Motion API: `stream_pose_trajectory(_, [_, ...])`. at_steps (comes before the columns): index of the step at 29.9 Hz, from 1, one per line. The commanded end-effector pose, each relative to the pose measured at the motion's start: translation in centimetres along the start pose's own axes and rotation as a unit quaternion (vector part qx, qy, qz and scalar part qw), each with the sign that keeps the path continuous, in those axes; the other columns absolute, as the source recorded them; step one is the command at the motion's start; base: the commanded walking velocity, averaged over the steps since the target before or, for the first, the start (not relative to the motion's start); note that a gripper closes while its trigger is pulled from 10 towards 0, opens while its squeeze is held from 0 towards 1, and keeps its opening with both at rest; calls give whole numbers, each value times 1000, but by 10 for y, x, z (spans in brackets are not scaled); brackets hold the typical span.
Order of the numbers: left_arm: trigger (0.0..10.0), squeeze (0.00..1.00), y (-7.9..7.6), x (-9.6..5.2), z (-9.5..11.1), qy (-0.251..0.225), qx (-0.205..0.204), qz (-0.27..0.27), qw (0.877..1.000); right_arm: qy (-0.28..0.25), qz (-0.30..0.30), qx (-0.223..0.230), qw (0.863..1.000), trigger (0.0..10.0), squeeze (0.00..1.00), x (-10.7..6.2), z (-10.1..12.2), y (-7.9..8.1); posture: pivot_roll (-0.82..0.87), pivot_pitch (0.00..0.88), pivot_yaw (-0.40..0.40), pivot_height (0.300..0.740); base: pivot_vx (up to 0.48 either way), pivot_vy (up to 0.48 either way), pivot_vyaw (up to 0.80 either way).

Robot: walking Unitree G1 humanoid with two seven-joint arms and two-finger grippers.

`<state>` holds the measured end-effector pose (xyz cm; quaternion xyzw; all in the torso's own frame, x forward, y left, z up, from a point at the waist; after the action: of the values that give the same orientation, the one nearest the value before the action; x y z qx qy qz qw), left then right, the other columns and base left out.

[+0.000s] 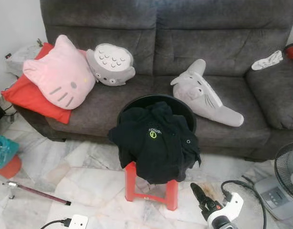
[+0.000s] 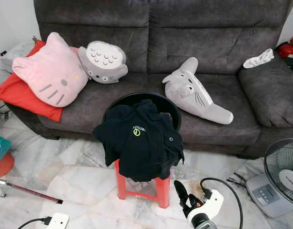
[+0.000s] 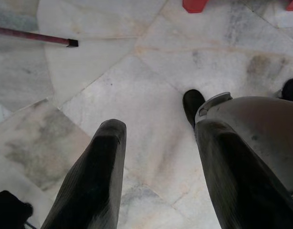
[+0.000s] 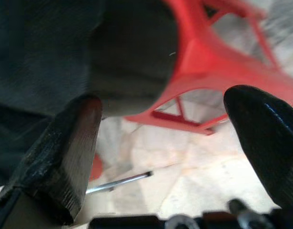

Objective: Hang hanger

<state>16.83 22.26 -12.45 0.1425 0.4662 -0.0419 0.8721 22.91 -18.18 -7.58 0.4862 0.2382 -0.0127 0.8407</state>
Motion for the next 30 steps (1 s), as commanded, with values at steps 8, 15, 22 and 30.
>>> stream_pose_trajectory(8, [10000,0,8,-2,-10,18,9,17,1000,-7,70,20,997,10000,0,6,10,16,-42,0,74,740,0,0,0])
stream_pose_trajectory(15, [10000,0,10,-3,-10,18,9,22,1000,-29,87,32,995,10000,0,8,26,19,-32,0,75,740,0,0,0])
stream_pose_trajectory(22, [10000,0,12,-3,-9,14,12,27,999,-30,95,18,995,10000,0,10,35,22,-14,11,80,740,0,0,0])
stream_pose_trajectory(30, [10000,0,16,-3,-8,14,19,37,999,17,150,24,988,10000,0,14,11,38,7,29,89,740,0,0,0])
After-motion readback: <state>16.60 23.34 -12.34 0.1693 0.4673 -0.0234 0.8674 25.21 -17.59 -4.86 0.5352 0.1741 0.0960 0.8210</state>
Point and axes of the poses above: a point about 5 cm out from each wrist's last joint towards the gripper, its own x axis pointing out of the wrist towards the gripper, its own z axis along the axis of the wrist's last joint, y = z × x, the point moved 4 cm from there along x, pointing out of the wrist towards the gripper, and after that the axes turned 5 degrees about x, right-handed, at the moved point
